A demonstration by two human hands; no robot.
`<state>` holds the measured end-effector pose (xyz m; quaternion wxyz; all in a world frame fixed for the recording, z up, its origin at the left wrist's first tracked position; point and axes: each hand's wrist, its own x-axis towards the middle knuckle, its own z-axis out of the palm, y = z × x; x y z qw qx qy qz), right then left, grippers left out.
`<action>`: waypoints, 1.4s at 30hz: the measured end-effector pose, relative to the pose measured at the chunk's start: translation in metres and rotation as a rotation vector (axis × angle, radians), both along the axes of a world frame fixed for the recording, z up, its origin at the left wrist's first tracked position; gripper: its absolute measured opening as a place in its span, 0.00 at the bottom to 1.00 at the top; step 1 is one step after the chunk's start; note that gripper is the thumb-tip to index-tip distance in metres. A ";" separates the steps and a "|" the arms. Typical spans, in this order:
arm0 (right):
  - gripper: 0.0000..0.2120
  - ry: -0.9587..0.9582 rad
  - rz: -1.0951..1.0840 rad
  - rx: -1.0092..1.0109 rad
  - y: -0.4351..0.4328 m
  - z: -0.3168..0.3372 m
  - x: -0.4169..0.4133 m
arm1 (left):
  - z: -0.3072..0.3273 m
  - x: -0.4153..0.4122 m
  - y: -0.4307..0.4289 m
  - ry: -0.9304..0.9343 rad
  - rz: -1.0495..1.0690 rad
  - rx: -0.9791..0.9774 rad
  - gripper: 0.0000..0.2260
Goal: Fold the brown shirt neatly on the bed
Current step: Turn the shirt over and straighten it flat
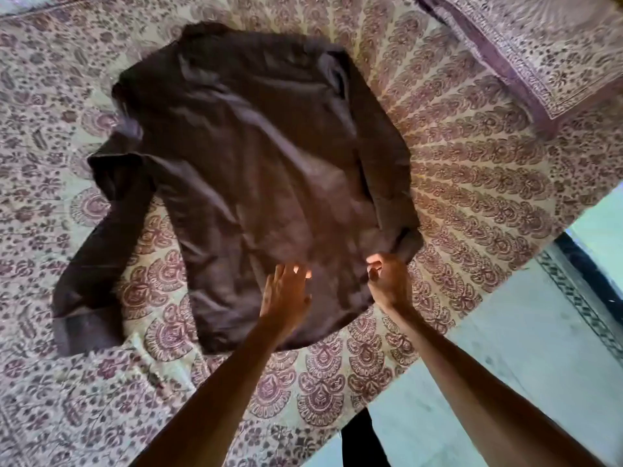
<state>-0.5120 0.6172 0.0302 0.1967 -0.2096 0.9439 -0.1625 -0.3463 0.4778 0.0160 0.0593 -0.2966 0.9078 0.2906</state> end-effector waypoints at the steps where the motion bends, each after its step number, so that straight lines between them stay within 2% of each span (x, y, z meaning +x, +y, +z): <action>1: 0.10 0.026 -0.080 -0.019 0.006 0.001 -0.021 | 0.001 -0.018 0.007 -0.001 -0.037 -0.011 0.20; 3: 0.15 0.036 -0.230 -0.006 0.019 -0.002 -0.070 | 0.000 -0.060 0.021 0.004 -0.093 -0.022 0.23; 6: 0.21 -0.137 -0.321 -0.017 0.024 -0.012 -0.120 | -0.005 -0.104 0.040 -0.066 -0.112 0.039 0.23; 8: 0.19 -0.207 -0.294 -0.001 0.023 -0.017 -0.140 | -0.011 -0.122 0.052 -0.163 -0.108 0.051 0.22; 11: 0.16 -0.219 -0.188 0.132 0.022 -0.018 -0.156 | -0.011 -0.133 0.060 -0.253 -0.074 0.018 0.20; 14: 0.18 -0.229 -0.124 0.149 0.034 -0.005 -0.168 | -0.004 -0.144 0.061 -0.225 -0.019 0.007 0.18; 18: 0.22 -0.131 -0.134 0.184 0.067 0.003 -0.161 | 0.002 -0.154 0.063 -0.237 -0.006 0.045 0.17; 22: 0.21 -0.198 -0.167 0.200 0.074 -0.016 -0.164 | 0.004 -0.167 0.068 -0.334 -0.088 0.047 0.16; 26: 0.14 -0.177 -0.166 0.261 0.067 -0.021 -0.177 | 0.002 -0.183 0.070 -0.308 -0.102 0.075 0.18; 27: 0.13 -0.179 -0.159 0.218 0.065 -0.019 -0.179 | -0.001 -0.185 0.070 -0.316 -0.143 0.102 0.18; 28: 0.17 -0.180 -0.157 0.130 0.063 -0.018 -0.179 | -0.003 -0.187 0.070 -0.336 -0.195 0.132 0.18; 29: 0.26 -0.177 -0.151 0.040 0.062 -0.018 -0.180 | -0.003 -0.190 0.071 -0.366 -0.237 0.175 0.16; 31: 0.48 -0.156 -0.089 -0.070 0.055 -0.018 -0.183 | -0.005 -0.195 0.072 -0.392 -0.263 0.250 0.11; 32: 0.54 -0.151 -0.046 -0.090 0.050 -0.021 -0.184 | -0.004 -0.199 0.069 -0.363 -0.225 0.266 0.10; 33: 0.54 -0.166 -0.028 -0.102 0.042 -0.023 -0.188 | -0.003 -0.204 0.066 -0.310 -0.135 0.277 0.11; 36: 0.43 -0.293 -0.198 -0.130 0.013 -0.023 -0.203 | 0.003 -0.226 0.044 -0.063 0.241 0.279 0.10; 37: 0.33 -0.331 -0.263 -0.135 0.004 -0.022 -0.208 | 0.006 -0.234 0.034 -0.007 0.339 0.250 0.08; 39: 0.08 -0.369 -0.324 -0.170 -0.010 -0.013 -0.220 | 0.014 -0.253 0.015 0.061 0.442 0.207 0.07; 40: 0.04 -0.396 -0.392 -0.239 -0.016 -0.008 -0.230 | 0.015 -0.261 0.004 0.082 0.446 0.188 0.08; 42: 0.03 -0.519 -0.611 -0.531 -0.024 0.007 -0.258 | 0.013 -0.274 -0.017 0.096 0.412 0.160 0.08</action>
